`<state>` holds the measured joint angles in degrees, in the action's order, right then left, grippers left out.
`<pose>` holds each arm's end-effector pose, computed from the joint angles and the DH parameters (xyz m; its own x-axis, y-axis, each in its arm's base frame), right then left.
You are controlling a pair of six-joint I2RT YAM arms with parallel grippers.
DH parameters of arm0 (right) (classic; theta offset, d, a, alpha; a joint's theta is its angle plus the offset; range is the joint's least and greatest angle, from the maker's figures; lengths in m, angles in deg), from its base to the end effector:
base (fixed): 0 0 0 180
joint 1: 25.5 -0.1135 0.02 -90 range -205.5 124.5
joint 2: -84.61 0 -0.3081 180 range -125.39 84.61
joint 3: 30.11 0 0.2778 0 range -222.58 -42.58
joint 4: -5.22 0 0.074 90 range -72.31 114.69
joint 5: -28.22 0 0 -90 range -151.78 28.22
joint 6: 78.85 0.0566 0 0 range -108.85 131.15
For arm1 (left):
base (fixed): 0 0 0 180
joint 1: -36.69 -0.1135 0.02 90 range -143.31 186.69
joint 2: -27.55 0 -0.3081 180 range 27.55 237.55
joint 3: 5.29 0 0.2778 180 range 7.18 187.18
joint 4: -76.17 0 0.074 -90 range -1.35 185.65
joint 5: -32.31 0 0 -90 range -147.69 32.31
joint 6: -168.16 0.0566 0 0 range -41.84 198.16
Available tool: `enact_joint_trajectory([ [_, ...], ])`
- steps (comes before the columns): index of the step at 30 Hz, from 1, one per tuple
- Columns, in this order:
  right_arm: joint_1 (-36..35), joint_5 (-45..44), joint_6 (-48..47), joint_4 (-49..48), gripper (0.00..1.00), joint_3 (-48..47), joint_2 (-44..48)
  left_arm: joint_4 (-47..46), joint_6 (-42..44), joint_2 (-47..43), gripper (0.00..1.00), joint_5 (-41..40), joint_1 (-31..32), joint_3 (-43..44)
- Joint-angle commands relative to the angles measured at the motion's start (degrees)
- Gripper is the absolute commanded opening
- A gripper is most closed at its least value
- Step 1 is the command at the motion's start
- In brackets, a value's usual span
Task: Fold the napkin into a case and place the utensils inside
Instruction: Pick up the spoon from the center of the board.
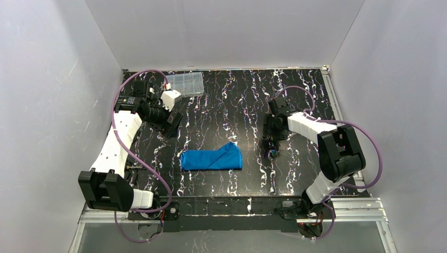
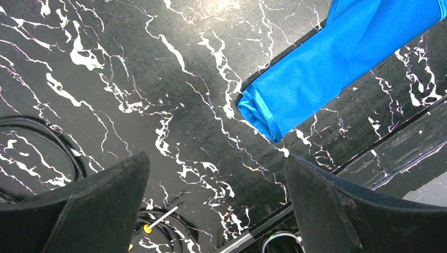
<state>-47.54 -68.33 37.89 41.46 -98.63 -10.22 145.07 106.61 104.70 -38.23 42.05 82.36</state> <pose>0.3315 0.1272 0.1818 -0.8804 0.1258 -0.4572 0.0807 0.9898 0.1170 0.2883 -0.0460 0.3560 -0.6208 0.5094 -0.5959 0.6342 0.7731 0.0001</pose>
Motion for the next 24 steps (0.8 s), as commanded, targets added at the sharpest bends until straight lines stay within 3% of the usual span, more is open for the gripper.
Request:
enact_joint_trajectory([
  [1,0.8,-3.7,-2.4,4.2,0.67,-7.0,-0.8,2.5,-0.1,-0.8,0.98,-0.1,-0.3,2.1],
  [12,6.3,2.3,-2.4,3.4,0.63,-16.2,-11.5,4.0,0.6,-1.8,0.99,-1.6,-0.3,2.4],
  [18,6.4,4.7,-1.7,1.0,0.60,-12.0,-9.9,4.0,0.6,-2.0,0.98,-1.6,-0.3,2.1],
  [21,6.3,4.7,-1.7,0.1,0.50,-10.3,-9.7,4.2,0.5,-1.9,0.99,-1.7,-0.3,2.2],
  [24,6.4,5.0,-1.1,-0.6,0.32,-9.1,-9.8,4.5,0.6,-2.3,0.99,-2.2,-0.2,2.6],
])
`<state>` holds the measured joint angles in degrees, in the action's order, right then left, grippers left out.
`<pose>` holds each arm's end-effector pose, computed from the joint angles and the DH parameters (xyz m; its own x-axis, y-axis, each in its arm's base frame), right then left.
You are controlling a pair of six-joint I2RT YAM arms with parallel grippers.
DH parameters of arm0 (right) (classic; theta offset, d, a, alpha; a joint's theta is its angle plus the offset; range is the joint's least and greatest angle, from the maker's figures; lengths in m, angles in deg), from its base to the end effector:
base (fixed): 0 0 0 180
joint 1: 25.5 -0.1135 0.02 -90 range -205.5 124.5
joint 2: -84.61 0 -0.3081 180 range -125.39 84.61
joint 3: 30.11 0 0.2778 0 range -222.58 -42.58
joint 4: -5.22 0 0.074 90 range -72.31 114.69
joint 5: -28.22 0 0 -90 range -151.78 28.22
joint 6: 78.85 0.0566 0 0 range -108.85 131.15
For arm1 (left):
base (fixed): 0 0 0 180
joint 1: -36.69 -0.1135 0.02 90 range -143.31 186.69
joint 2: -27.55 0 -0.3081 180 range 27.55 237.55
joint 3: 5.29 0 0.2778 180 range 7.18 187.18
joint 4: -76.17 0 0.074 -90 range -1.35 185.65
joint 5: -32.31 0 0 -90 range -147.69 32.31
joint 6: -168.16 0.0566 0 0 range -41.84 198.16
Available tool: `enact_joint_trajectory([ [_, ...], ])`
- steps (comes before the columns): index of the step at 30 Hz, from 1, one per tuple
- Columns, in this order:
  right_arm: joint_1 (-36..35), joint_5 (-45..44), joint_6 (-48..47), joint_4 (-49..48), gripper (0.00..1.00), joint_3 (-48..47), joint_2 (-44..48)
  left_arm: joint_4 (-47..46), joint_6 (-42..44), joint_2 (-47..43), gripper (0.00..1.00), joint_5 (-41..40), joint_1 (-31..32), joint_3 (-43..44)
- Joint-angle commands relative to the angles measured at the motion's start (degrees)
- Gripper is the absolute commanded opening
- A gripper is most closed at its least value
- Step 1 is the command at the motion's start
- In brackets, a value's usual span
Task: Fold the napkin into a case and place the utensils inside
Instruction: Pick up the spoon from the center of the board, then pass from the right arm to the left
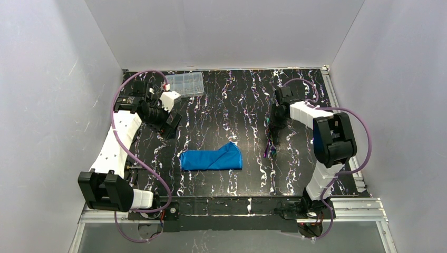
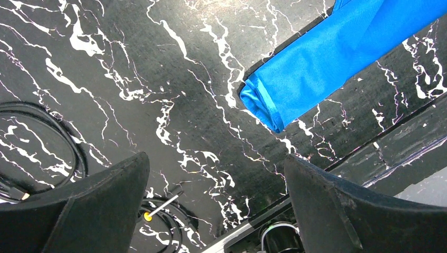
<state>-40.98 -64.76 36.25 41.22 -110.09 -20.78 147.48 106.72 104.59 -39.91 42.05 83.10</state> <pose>0.4009 0.1080 0.1767 -0.8692 0.1988 -0.4527 0.1393 0.9770 0.1617 0.2844 -0.0440 0.3577 -0.6417 0.5175 -0.5661 0.6239 0.7815 0.0071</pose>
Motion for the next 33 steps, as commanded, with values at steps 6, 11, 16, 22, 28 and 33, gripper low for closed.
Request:
enact_joint_trajectory([
  [6,-0.2,-0.5,0.6,0.2,0.18,2.7,2.3,2.3,0.5,-2.6,0.98,-0.7,-0.3,1.8],
  [11,-0.3,-1.0,1.3,1.1,0.01,1.4,4.6,2.6,0.1,-2.4,0.98,0.1,-0.3,2.4],
  [16,-0.6,-0.2,2.6,2.1,0.01,-1.0,9.6,3.8,-0.3,-1.9,0.98,2.1,-0.2,5.1],
  [22,-1.9,1.5,6.6,2.3,0.01,-1.4,16.9,4.9,-3.5,-1.4,0.98,10.8,-0.2,8.7],
  [28,-9.5,1.2,18.3,0.3,0.01,-5.1,22.1,-1.3,-10.2,-4.0,0.98,24.2,7.8,4.4],
  [33,-18.2,-3.5,28.7,-2.7,0.01,-8.3,23.5,-12.0,-18.9,-4.0,0.98,19.5,20.8,0.0],
])
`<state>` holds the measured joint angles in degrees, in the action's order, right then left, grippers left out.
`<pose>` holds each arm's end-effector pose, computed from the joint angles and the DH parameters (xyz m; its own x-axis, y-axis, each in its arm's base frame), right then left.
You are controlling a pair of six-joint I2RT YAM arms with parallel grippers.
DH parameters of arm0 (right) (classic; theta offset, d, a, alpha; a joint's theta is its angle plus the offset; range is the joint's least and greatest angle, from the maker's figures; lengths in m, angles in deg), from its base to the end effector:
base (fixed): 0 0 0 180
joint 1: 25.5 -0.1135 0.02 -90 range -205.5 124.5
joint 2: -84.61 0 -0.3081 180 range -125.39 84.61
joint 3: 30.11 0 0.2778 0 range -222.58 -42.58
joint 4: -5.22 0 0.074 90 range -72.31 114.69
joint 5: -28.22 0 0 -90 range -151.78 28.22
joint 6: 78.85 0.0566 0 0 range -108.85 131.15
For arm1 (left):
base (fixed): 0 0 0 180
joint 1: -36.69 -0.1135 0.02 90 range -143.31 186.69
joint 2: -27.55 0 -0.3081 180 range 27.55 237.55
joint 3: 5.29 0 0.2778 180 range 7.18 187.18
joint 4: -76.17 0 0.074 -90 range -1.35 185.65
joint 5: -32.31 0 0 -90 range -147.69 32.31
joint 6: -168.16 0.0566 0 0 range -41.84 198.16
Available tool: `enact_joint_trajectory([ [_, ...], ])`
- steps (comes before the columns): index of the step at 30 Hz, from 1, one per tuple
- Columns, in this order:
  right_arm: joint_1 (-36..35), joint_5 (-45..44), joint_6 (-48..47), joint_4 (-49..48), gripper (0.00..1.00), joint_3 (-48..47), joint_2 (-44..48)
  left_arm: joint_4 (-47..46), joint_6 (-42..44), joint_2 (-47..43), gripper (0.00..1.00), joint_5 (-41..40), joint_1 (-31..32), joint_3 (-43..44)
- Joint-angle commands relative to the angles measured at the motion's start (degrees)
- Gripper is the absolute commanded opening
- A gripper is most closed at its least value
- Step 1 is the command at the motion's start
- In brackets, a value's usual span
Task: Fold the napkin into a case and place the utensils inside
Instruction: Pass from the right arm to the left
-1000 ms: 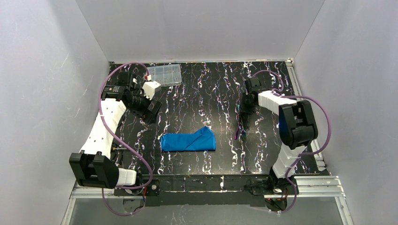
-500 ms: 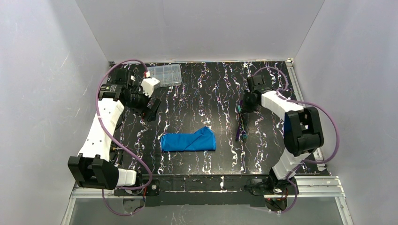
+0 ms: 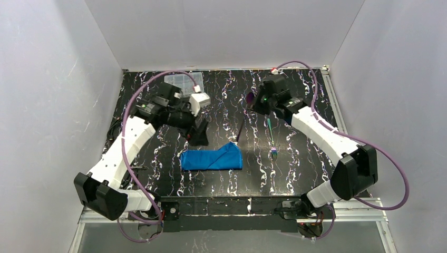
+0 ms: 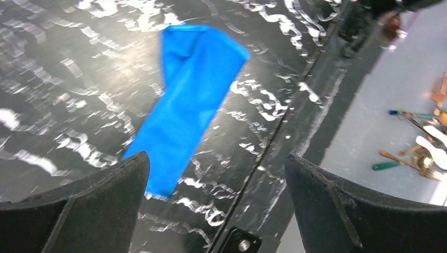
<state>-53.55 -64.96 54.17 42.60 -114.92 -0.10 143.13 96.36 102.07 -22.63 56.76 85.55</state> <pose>0.3309 0.1727 0.3417 -0.6846 0.4071 -0.6047 0.0499 0.8537 0.5183 0.2525 -0.1269 0.3954 -0.4953 0.4531 -0.7412 0.8187 0.5287 -0.2238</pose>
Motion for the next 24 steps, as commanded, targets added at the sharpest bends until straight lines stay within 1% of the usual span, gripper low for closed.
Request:
enact_joint_trajectory([
  [1,-7.0,-3.9,12.5,-5.1,0.01,-3.6,3.0,-9.3,-10.4,-1.1,0.98,3.0,6.5,-2.6],
  [5,-11.3,-5.4,17.9,-8.9,0.01,-3.7,3.2,-14.4,-14.2,-0.7,0.98,5.0,7.5,-2.8],
  [10,-14.1,-4.9,21.8,-11.8,0.01,-4.1,2.2,-15.6,-15.2,-0.1,0.98,4.5,8.5,-4.3],
  [13,-15.4,-4.7,23.4,-13.1,0.01,-4.0,1.9,-16.5,-15.4,-0.5,0.95,3.3,8.7,-6.5],
  [15,-16.0,-4.4,24.4,-14.3,0.01,-3.8,1.5,-16.8,-15.3,-0.8,0.92,3.1,8.7,-7.7],
  [16,-16.3,-4.4,24.7,-14.5,0.01,-4.0,1.3,-16.9,-15.3,-0.8,0.89,3.6,8.8,-8.2],
  [17,-16.5,-4.5,24.8,-14.6,0.01,-4.3,1.2,-16.9,-15.3,-0.8,0.83,4.1,8.8,-8.5],
  [19,-17.0,-4.8,24.8,-14.7,0.01,-4.8,0.7,-16.9,-15.6,-0.7,0.61,5.7,8.8,-8.7],
  [22,-17.7,-4.0,24.5,-15.8,0.01,-5.6,-0.1,-16.8,-14.9,-0.7,0.15,6.9,8.8,-8.4],
  [23,-17.9,-3.1,23.8,-16.1,0.01,-5.9,-0.6,-16.5,-14.3,-0.7,0.03,5.9,8.8,-8.0],
  [24,-17.9,-2.0,22.6,-16.3,0.01,-6.2,-0.9,-15.9,-13.7,-1.0,0.00,5.1,8.7,-7.6],
])
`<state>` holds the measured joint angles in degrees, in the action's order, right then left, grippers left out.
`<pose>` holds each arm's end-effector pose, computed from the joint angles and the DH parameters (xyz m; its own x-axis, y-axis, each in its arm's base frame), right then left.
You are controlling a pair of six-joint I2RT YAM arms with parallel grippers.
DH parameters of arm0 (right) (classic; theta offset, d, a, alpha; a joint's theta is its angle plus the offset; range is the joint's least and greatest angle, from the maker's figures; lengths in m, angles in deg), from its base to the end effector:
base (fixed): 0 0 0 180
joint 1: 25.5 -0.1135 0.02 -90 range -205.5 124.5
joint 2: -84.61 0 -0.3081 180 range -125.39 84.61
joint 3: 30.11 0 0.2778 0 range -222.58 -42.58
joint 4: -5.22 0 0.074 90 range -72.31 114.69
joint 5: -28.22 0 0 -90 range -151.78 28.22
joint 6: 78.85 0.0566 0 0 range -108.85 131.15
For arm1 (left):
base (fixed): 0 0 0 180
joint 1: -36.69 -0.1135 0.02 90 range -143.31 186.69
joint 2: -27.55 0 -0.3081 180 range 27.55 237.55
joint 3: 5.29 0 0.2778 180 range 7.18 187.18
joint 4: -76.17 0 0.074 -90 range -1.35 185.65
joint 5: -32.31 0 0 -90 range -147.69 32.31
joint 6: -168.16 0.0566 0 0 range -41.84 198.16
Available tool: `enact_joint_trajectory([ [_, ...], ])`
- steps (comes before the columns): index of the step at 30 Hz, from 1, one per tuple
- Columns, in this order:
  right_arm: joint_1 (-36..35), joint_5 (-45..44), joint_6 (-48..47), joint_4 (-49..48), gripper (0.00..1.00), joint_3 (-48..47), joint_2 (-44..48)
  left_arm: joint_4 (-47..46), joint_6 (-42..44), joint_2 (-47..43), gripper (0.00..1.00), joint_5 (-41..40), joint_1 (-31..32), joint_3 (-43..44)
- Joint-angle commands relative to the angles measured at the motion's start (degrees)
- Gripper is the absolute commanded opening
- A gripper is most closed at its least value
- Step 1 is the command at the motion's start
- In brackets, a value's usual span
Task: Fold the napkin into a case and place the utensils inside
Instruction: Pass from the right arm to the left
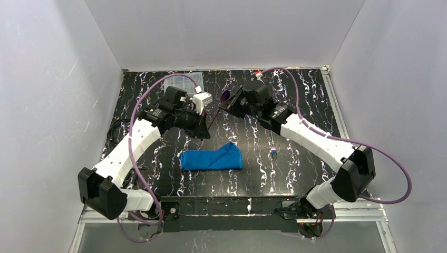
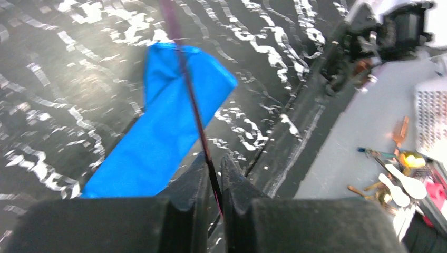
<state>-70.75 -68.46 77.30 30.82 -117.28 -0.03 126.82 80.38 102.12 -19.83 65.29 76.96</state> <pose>0.2782 0.2713 0.3815 -0.6878 0.5965 -0.4137 -0.0024 0.5680 0.8230 0.2469 -0.1742 0.3667 -0.5681 0.3446 -0.7474 0.7948 0.4652 -0.3897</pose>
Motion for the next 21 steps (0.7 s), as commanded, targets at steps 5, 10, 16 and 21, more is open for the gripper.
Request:
enact_joint_trajectory([
  [5,1.2,14.1,-11.4,-8.2,0.25,-1.9,0.0,4.8,6.1,-3.8,0.00,3.9,0.1,2.0],
  [10,8.7,39.9,-26.4,-4.1,0.76,-1.0,2.0,8.7,8.3,-8.1,0.00,9.7,-1.1,-0.8],
  [16,15.6,60.0,-34.9,-10.8,0.87,3.6,9.6,18.9,13.2,-10.8,0.00,24.0,-6.0,-1.1],
  [21,16.4,66.7,-38.4,-10.4,0.82,2.5,11.4,29.0,18.9,-9.1,0.00,30.0,-8.6,0.8],
])
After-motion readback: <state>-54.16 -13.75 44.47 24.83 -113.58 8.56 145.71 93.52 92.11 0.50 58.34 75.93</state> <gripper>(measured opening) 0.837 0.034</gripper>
